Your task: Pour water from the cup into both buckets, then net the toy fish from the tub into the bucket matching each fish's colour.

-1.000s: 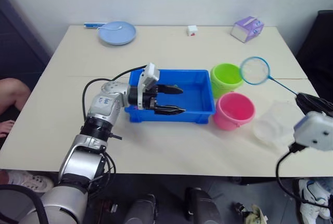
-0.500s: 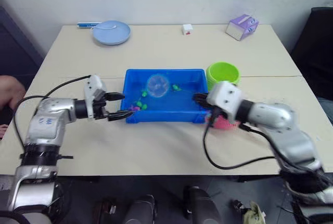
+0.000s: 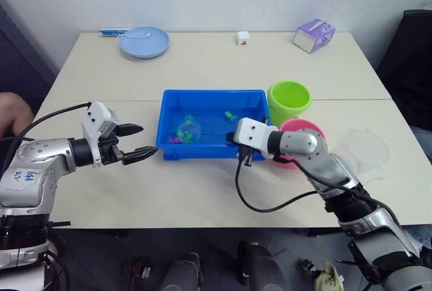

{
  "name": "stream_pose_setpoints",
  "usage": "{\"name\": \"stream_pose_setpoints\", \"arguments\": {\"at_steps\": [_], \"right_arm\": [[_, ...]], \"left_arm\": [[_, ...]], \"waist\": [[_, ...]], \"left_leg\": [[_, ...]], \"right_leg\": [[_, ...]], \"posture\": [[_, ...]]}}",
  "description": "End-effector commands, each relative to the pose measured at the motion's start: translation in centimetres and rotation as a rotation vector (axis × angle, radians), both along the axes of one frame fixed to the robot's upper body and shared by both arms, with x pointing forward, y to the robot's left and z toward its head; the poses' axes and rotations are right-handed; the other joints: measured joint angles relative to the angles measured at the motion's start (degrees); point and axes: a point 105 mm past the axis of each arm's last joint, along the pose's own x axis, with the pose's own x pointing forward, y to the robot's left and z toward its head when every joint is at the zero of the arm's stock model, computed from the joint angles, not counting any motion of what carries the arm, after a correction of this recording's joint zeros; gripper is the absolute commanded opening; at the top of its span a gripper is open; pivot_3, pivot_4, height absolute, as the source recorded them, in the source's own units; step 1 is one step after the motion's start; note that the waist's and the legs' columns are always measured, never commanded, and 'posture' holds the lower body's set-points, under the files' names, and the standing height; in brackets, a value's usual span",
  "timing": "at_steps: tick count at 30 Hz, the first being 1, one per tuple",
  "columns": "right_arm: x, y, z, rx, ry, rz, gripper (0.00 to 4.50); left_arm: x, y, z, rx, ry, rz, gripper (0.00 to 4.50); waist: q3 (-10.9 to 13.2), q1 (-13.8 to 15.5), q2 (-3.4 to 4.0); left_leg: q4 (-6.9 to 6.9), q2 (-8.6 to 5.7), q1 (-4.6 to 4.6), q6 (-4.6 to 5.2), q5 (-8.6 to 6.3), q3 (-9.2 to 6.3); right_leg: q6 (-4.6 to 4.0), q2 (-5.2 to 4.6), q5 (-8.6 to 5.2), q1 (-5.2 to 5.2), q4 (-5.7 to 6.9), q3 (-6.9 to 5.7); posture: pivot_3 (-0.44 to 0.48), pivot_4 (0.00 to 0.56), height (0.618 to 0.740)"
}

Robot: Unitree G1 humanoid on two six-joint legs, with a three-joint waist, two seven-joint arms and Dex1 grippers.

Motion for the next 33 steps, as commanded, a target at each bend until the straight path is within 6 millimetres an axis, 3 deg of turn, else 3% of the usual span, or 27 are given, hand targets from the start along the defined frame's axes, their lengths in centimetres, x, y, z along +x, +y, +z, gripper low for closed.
{"name": "stream_pose_setpoints", "arguments": {"at_steps": [1,6,13,28,33], "right_arm": [[0.9,-0.9,1.5,-0.01,-0.081,-0.026,0.76],[1.4,-1.2,1.7,-0.024,-0.102,-0.032,0.76],[1.7,-0.2,1.4,-0.092,-0.158,0.01,0.76],[-0.4,0.3,1.7,0.006,-0.021,0.078,0.76],[0.1,0.0,1.3,-0.047,-0.033,0.073,0.76]], "left_arm": [[0.0,0.2,1.4,0.007,-0.051,0.003,4.5],[0.4,-0.4,1.3,-0.008,-0.058,-0.009,4.5],[0.8,-0.8,1.4,-0.016,-0.067,-0.015,4.5],[1.0,-1.1,1.4,-0.023,-0.081,-0.015,4.5],[0.8,-1.2,0.9,0.01,-0.074,-0.03,4.5]], "waist": [[0.0,0.0,0.0],[0.0,0.0,0.0],[0.0,-0.2,0.0],[0.0,-1.3,0.01],[0.0,-1.3,0.01]], "left_leg": [[-0.01,0.0,0.0,0.0,0.0,0.0],[-0.01,0.0,0.0,0.0,0.0,0.01],[-0.01,0.0,0.0,0.0,0.0,0.02],[-0.03,0.01,0.0,-0.01,0.0,0.0],[-0.04,0.02,0.0,-0.01,0.0,0.0]], "right_leg": [[0.0,0.0,0.0,-0.01,0.0,0.0],[0.0,0.0,0.0,-0.01,0.0,0.0],[0.0,0.0,0.0,-0.01,0.0,0.0],[0.0,0.0,0.0,-0.02,0.0,-0.01],[0.0,0.0,0.0,-0.02,-0.01,-0.01]], "posture": [[0.0,0.15,0.74],[0.0,0.15,0.74],[0.0,0.15,0.74],[0.0,0.15,0.74],[0.0,0.15,0.74]]}}
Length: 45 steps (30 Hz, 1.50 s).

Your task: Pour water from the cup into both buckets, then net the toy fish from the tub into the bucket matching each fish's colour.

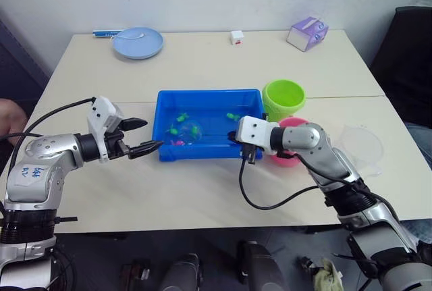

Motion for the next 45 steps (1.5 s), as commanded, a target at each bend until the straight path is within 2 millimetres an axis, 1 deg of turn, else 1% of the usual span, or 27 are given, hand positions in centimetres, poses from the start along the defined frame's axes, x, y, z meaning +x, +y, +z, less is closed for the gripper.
{"name": "stream_pose_setpoints", "arguments": {"at_steps": [1,4,8,11,15,20,24,28,34,38,42,44,45], "right_arm": [[0.3,0.1,0.8,-0.03,-0.061,0.012,0.76],[0.8,0.6,0.5,-0.082,-0.094,0.037,0.76],[1.0,1.6,0.2,-0.127,-0.117,0.089,0.76],[0.3,2.5,0.4,-0.089,-0.081,0.144,0.76],[-0.3,3.1,0.6,-0.072,-0.054,0.18,0.76],[-0.1,2.6,1.2,-0.049,-0.031,0.16,0.76],[0.2,2.1,1.7,0.016,0.019,0.112,0.76],[0.6,1.6,2.3,0.146,0.132,0.034,0.76],[0.2,0.2,3.1,0.305,0.301,-0.035,0.76],[-0.3,-1.3,3.8,0.341,0.309,-0.081,0.76],[-2.5,-3.9,5.2,0.411,0.3,-0.142,0.76],[-3.3,-4.8,5.7,0.435,0.295,-0.18,0.76],[-4.2,-5.9,6.0,0.456,0.281,-0.216,0.76]], "left_arm": [[-0.2,0.2,0.1,0.046,-0.023,-0.022,4.5],[-0.6,0.6,-0.4,0.081,-0.011,-0.025,4.5],[-0.7,1.0,-0.2,0.081,-0.017,-0.014,4.5],[-0.8,1.1,-0.2,0.078,-0.02,-0.008,4.5],[-0.9,1.2,-0.1,0.07,-0.024,0.002,4.5],[-0.9,1.3,0.0,0.063,-0.026,0.01,4.5],[-0.8,1.4,0.1,0.059,-0.027,0.012,4.5],[-0.6,1.2,0.3,0.043,-0.033,0.01,4.5],[-0.3,0.6,0.9,-0.006,-0.031,-0.019,4.5],[0.0,-0.2,1.6,-0.058,-0.034,-0.056,4.5],[0.2,-2.9,2.6,-0.135,-0.021,-0.183,4.5],[0.3,-3.8,2.8,-0.144,-0.02,-0.224,4.5],[0.4,-4.9,2.9,-0.153,-0.02,-0.271,4.5]], "waist": [[0.0,0.0,0.0],[0.0,-0.1,0.01],[0.0,-0.2,0.02],[0.0,-0.2,0.02],[0.0,-0.1,0.02],[0.0,-0.1,0.02],[0.0,-0.1,0.02],[0.0,-0.1,0.02],[0.0,0.0,0.03],[0.0,0.0,0.03],[0.0,1.1,0.03],[0.0,1.4,0.03],[0.0,1.5,0.03]], "left_leg": [[0.0,0.0,0.0,0.0,0.0,0.0],[-0.02,0.0,0.01,0.0,0.0,0.01],[-0.07,0.02,0.01,-0.01,0.0,0.03],[-0.06,0.01,0.01,-0.01,0.0,0.03],[-0.04,0.01,0.01,-0.01,0.0,0.03],[-0.04,0.01,0.01,-0.01,0.0,0.02],[-0.04,0.01,0.01,-0.01,0.0,0.02],[-0.04,0.01,0.01,-0.01,0.0,0.02],[-0.04,0.0,0.0,-0.01,0.0,0.02],[-0.04,0.0,0.0,-0.01,0.0,0.0],[0.05,-0.03,-0.1,-0.01,-0.01,-0.07],[0.06,-0.06,-0.09,0.0,-0.01,-0.04],[0.06,-0.06,-0.09,0.0,-0.01,-0.04]], "right_leg": [[0.0,0.0,0.0,0.0,0.0,0.0],[0.0,0.0,0.0,-0.01,0.0,0.01],[-0.03,0.01,-0.02,-0.06,0.01,0.01],[-0.03,0.01,-0.02,-0.05,0.0,0.0],[-0.03,0.0,-0.02,-0.03,0.0,0.0],[-0.03,0.0,-0.02,-0.03,0.0,-0.01],[-0.03,0.0,-0.02,-0.03,0.0,0.0],[-0.03,0.0,-0.02,-0.03,0.01,0.0],[-0.03,-0.01,-0.02,-0.03,0.01,0.0],[-0.03,-0.02,-0.02,-0.03,0.02,0.0],[-0.03,-0.07,-0.01,-0.03,-0.02,-0.12],[-0.01,-0.08,0.0,-0.03,-0.01,-0.08],[-0.01,-0.08,0.0,-0.03,0.0,-0.09]], "posture": [[0.0,0.15,0.74],[0.0,0.15,0.74],[0.0,0.15,0.74],[0.0,0.15,0.74],[0.0,0.15,0.74],[0.0,0.15,0.74],[0.0,0.15,0.74],[0.0,0.15,0.74],[0.0,0.15,0.74],[0.0,0.15,0.74],[0.0,0.15,0.74],[0.0,0.15,0.74],[0.0,0.15,0.74]]}}
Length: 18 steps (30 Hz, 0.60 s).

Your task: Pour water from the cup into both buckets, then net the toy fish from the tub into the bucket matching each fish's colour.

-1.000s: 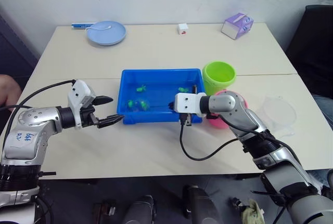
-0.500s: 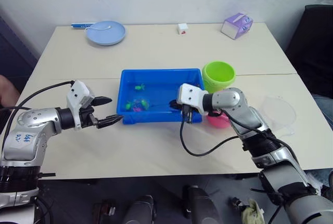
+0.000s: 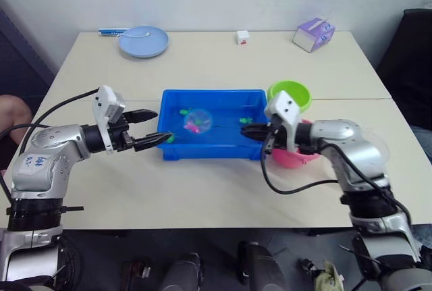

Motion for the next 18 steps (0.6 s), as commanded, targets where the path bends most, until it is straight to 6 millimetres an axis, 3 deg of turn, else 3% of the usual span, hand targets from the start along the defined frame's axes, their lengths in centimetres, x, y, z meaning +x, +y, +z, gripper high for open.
{"name": "stream_pose_setpoints", "arguments": {"at_steps": [1,7,13,18], "right_arm": [[-2.6,-2.2,2.6,0.055,-0.069,-0.083,0.76],[-7.1,-7.4,3.2,0.035,-0.103,-0.343,0.76],[-10.8,-11.3,3.3,-0.071,-0.178,-0.604,0.76],[-12.4,-13.2,2.9,-0.36,-0.273,-0.689,0.76]], "left_arm": [[-0.1,-2.9,0.9,-0.03,-0.019,-0.142,4.5],[0.3,-7.9,1.3,-0.066,-0.012,-0.355,4.5],[0.0,-11.8,0.3,-0.087,0.013,-0.52,4.5],[-0.1,-13.8,-0.1,-0.097,0.021,-0.599,4.5]], "waist": [[0.0,0.1,0.0],[0.0,1.7,0.0],[0.0,1.7,0.0],[0.0,1.7,-0.01]], "left_leg": [[0.01,0.02,-0.01,0.0,0.0,0.0],[0.11,-0.04,-0.04,0.01,0.0,0.0],[0.1,0.0,0.01,0.02,-0.01,0.05],[0.1,-0.02,0.08,0.04,0.0,0.18]], "right_leg": [[0.0,0.02,0.0,0.0,0.01,0.01],[0.03,-0.01,0.02,0.04,0.01,0.01],[0.05,0.02,0.02,0.06,0.02,0.1],[0.05,0.04,0.02,0.06,-0.04,0.23]], "posture": [[0.0,0.15,0.74],[0.0,0.15,0.74],[0.0,0.15,0.74],[0.0,0.15,0.74]]}}
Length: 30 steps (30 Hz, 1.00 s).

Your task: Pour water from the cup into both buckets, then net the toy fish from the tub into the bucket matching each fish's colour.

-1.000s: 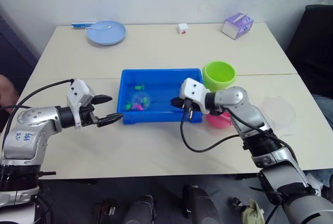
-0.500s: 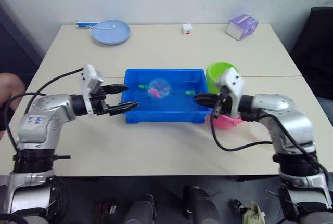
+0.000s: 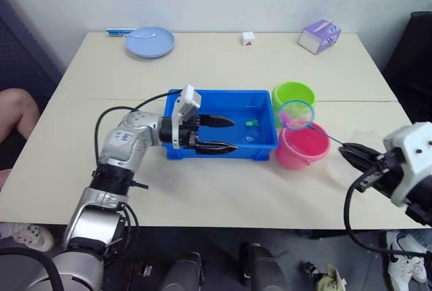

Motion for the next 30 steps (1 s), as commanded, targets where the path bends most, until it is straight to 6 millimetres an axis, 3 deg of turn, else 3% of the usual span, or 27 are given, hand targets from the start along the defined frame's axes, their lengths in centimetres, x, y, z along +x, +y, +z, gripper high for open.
{"name": "stream_pose_setpoints", "arguments": {"at_steps": [1,7,10,17,19,22,27,30], "right_arm": [[-0.9,0.3,2.0,-0.282,-0.118,0.006,0.76],[-0.3,1.0,1.3,-0.903,-0.173,0.174,0.76],[-0.1,1.0,0.9,-1.059,-0.209,0.248,0.76],[0.1,-0.9,2.0,-1.21,-0.267,0.217,0.76],[0.1,-0.8,1.9,-1.211,-0.275,0.241,0.76],[-0.4,1.0,0.2,-1.163,-0.248,0.375,0.76],[0.5,-1.2,2.4,-1.25,-0.297,0.251,0.76],[0.7,-0.4,2.1,-1.249,-0.304,0.306,0.76]], "left_arm": [[-0.1,-1.0,0.7,-0.013,-0.044,-0.048,4.5],[0.2,-1.3,0.3,-0.015,-0.05,-0.051,4.5],[0.6,-1.0,0.3,-0.017,-0.059,-0.034,4.5],[1.2,-0.4,0.2,-0.012,-0.072,0.004,4.5],[1.5,-0.1,0.2,-0.01,-0.075,0.022,4.5],[1.7,0.2,0.3,-0.01,-0.075,0.031,4.5],[1.8,0.3,0.6,-0.012,-0.082,0.041,4.5],[2.0,0.4,0.8,-0.013,-0.087,0.048,4.5]], "waist": [[0.0,0.0,0.0],[0.0,-0.2,-0.05],[0.0,-0.1,-0.05],[0.0,0.2,-0.06],[0.0,0.2,-0.06],[0.0,0.0,-0.06],[0.0,-0.1,-0.06],[0.0,0.0,-0.06]], "left_leg": [[0.0,0.0,0.0,0.0,0.0,0.01],[0.0,0.0,0.06,0.02,0.01,0.11],[-0.01,0.01,0.11,0.01,0.01,0.17],[0.09,-0.07,0.08,0.03,0.02,0.12],[0.09,-0.06,0.08,0.04,0.02,0.11],[0.07,-0.03,0.08,0.04,0.02,0.1],[0.07,-0.03,0.08,0.04,0.02,0.1],[0.1,-0.03,0.09,0.04,0.02,0.1]], "right_leg": [[0.0,0.0,0.0,0.0,0.0,0.0],[0.04,0.06,0.02,0.01,0.0,0.09],[0.04,0.1,0.02,0.02,0.01,0.09],[0.08,0.07,0.04,0.07,-0.02,0.08],[0.09,0.07,0.05,0.09,-0.02,0.1],[0.09,0.09,0.05,0.09,-0.03,0.1],[0.09,0.09,0.05,0.09,-0.02,0.1],[0.09,0.1,0.05,0.1,0.0,0.09]], "posture": [[0.0,0.15,0.74],[0.0,0.15,0.74],[0.0,0.15,0.74],[0.0,0.15,0.74],[0.0,0.15,0.74],[0.0,0.15,0.74],[0.0,0.15,0.74],[0.0,0.15,0.74]]}}
